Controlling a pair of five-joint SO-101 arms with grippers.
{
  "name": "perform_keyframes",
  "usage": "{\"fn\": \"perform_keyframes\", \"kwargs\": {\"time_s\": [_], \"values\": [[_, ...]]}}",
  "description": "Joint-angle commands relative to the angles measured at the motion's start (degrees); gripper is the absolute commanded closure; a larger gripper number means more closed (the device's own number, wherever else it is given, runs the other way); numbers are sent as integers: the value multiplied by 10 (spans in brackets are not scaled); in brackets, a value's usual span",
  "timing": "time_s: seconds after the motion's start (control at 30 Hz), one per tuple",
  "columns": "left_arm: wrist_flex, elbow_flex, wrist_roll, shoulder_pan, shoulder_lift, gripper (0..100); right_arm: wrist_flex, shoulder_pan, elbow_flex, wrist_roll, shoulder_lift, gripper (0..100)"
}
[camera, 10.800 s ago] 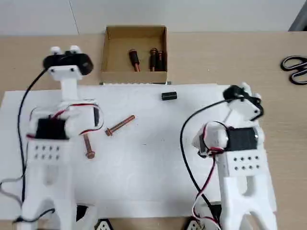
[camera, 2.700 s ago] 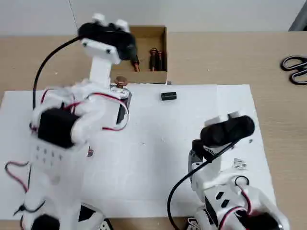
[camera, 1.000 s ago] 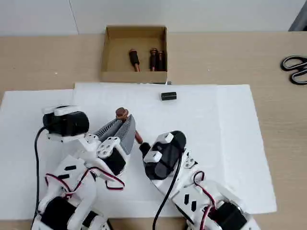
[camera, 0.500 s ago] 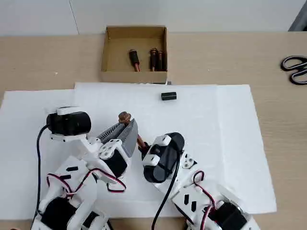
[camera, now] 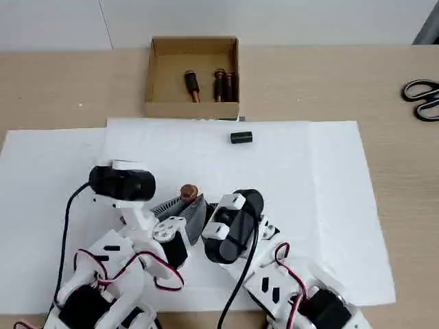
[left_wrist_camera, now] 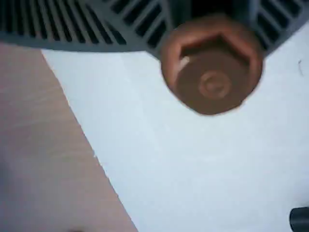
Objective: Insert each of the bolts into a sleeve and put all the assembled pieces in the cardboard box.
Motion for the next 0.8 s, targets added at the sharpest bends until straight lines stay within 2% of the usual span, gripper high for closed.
{"fn": "perform_keyframes", "kwargs": {"time_s": [0.0,0.13,0.27,0.33,0.53,0.67,0.77], "values": [[16,-19,-30,1,0,994,-22,3,-20,5,-1,995],[18,-21,-52,0,0,976,-20,15,-20,5,0,995],[32,-22,-62,0,0,810,-19,17,-19,5,0,995],[48,-22,-62,0,1,759,-19,17,-18,5,0,995],[82,-58,-66,-3,1,758,-19,17,-9,5,0,995],[97,-82,-105,-5,1,758,-19,19,-1,5,0,995],[104,-93,-127,-37,1,761,-22,48,5,4,0,995]]}}
